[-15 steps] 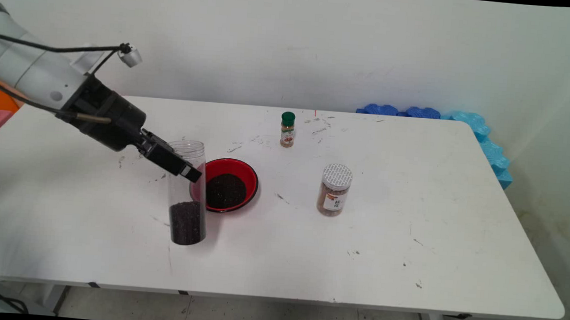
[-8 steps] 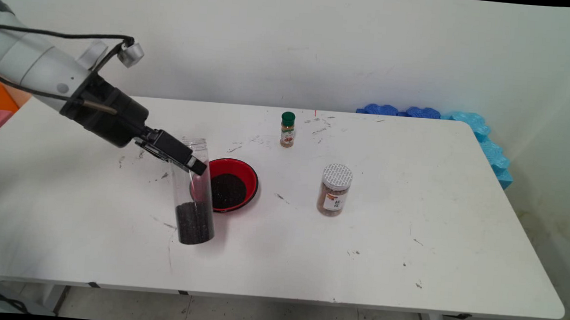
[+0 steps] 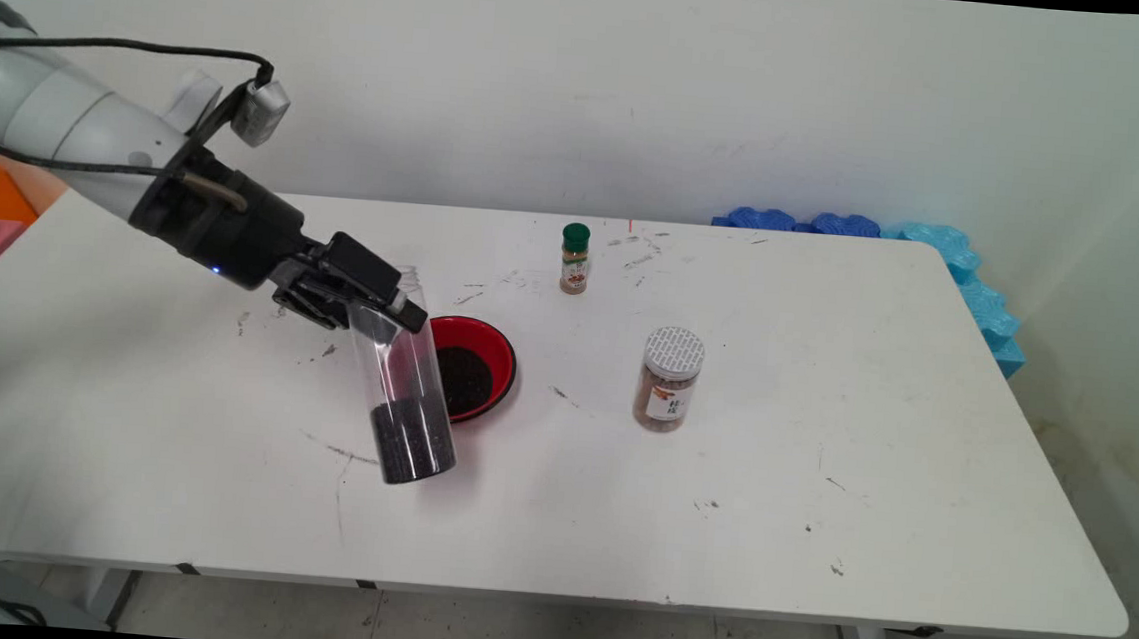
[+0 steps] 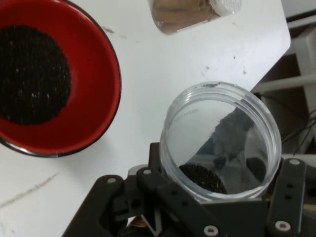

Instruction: Pour the black seasoning powder in the red bowl

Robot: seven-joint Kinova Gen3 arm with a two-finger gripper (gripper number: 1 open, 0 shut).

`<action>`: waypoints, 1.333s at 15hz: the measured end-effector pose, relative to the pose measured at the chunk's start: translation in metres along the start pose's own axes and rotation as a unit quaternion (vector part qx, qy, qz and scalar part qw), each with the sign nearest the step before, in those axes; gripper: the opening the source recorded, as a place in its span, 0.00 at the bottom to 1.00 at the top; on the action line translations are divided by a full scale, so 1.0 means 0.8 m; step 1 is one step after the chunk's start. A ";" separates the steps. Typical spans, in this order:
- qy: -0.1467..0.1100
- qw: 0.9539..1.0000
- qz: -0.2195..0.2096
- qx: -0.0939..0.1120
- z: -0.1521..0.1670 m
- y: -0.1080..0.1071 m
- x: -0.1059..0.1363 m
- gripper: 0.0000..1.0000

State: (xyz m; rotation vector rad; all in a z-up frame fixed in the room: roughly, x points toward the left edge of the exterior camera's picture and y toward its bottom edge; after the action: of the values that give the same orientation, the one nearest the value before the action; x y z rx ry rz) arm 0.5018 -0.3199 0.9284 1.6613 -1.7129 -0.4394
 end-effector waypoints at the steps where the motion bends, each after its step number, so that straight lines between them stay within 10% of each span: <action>1: 0.000 1.000 -0.018 -0.002 0.000 -0.001 -0.001 0.00; 10: -0.003 0.991 -0.133 -0.009 0.008 -0.009 -0.004 0.00; 20: -0.005 0.961 -0.275 -0.033 0.016 -0.016 0.004 0.00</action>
State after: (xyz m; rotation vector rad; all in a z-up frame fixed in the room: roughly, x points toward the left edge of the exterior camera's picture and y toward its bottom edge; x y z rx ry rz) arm 0.5030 -0.3271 0.9116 2.0783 -1.2043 -0.7525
